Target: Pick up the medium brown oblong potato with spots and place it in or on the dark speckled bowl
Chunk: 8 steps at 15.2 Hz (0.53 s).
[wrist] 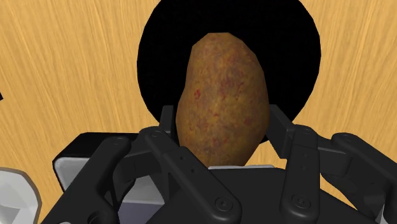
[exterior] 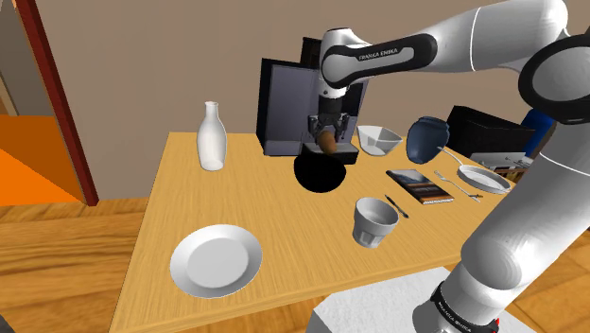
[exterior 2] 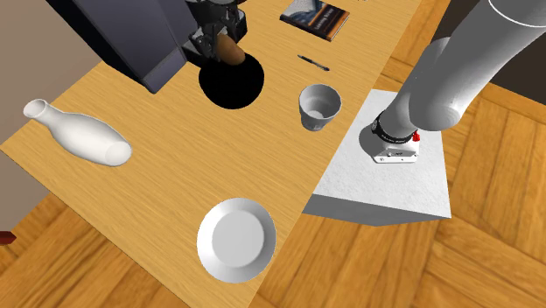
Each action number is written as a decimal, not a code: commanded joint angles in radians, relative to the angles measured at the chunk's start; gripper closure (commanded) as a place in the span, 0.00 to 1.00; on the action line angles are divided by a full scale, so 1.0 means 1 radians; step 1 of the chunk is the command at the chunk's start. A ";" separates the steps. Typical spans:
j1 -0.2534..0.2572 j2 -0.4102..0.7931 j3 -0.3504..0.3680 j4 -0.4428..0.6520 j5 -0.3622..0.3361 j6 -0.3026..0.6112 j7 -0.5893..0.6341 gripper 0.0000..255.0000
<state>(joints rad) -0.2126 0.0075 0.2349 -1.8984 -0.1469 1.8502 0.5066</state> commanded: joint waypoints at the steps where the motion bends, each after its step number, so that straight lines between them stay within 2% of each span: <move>1: -0.001 0.007 -0.001 -0.016 -0.003 0.023 0.001 1.00; 8: -0.001 0.029 -0.002 -0.085 -0.014 0.112 0.017 1.00</move>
<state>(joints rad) -0.2144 0.0352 0.2327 -1.9725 -0.1593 1.9501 0.5209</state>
